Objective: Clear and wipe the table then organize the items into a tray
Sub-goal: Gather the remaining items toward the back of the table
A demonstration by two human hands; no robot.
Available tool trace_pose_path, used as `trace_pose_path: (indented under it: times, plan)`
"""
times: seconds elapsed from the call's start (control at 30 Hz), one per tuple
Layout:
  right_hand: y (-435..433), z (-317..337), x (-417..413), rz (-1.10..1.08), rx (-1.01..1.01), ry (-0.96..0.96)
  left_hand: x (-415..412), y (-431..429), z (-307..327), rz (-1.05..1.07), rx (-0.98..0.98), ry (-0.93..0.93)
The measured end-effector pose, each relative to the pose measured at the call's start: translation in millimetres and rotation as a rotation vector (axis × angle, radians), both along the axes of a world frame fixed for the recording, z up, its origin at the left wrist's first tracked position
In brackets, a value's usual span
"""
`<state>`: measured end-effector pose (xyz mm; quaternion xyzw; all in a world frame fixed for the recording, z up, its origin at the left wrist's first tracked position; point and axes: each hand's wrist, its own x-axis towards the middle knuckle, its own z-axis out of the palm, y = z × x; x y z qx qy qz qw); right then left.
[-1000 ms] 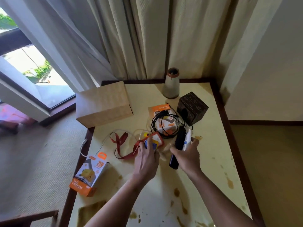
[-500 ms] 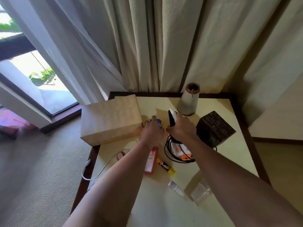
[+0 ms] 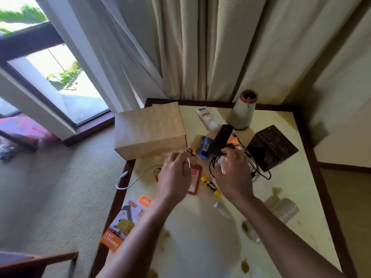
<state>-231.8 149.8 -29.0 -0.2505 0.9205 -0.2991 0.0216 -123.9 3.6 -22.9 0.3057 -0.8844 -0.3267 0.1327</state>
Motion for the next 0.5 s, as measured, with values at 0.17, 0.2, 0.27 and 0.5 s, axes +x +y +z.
trace_pose_path:
  times: [0.17,0.2,0.27,0.5]
  plan:
    - [36,-46,65,0.035,0.296,-0.248,109,-14,-25,0.098,-0.084,-0.386]
    - [40,-53,73,0.029,0.343,-0.265,125,-17,-29,0.128,-0.098,-0.513]
    - [44,-64,85,0.025,0.374,-0.263,150,-20,-37,0.148,-0.104,-0.694]
    - [34,-62,93,-0.014,0.251,-0.211,169,-19,-42,0.099,-0.166,-0.614]
